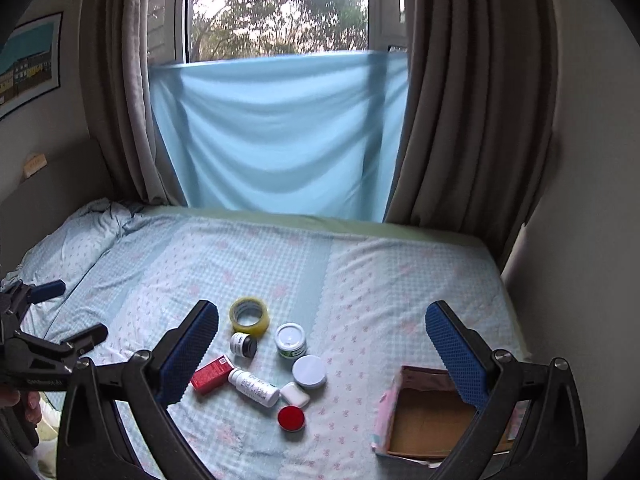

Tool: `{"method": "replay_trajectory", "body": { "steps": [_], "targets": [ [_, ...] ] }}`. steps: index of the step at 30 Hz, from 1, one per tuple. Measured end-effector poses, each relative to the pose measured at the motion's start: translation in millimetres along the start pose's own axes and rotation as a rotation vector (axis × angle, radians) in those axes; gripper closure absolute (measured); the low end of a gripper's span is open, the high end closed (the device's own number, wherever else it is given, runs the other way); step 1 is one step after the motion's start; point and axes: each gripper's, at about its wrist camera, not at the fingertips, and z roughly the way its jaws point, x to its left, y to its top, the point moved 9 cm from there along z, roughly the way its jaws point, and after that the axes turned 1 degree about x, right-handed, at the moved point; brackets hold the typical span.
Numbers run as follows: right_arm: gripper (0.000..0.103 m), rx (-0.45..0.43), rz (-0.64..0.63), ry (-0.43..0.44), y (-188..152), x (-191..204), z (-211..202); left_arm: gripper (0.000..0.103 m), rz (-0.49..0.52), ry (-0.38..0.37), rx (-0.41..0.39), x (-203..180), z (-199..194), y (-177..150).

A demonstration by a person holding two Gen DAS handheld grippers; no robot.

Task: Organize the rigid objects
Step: 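Lower the left tool onto the red box while the right tool grasps the white lid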

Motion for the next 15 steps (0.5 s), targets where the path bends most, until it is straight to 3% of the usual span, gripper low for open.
{"method": "replay_trajectory", "body": {
  "steps": [8, 15],
  "targets": [
    [0.000, 0.158, -0.048, 0.072, -26, 28, 127, 0.001, 0.100, -0.058, 0.200, 15, 126, -33],
    [0.000, 0.378, -0.200, 0.118, -76, 39, 242, 0.001, 0.129, -0.072, 0.375, 8, 217, -77]
  ]
}}
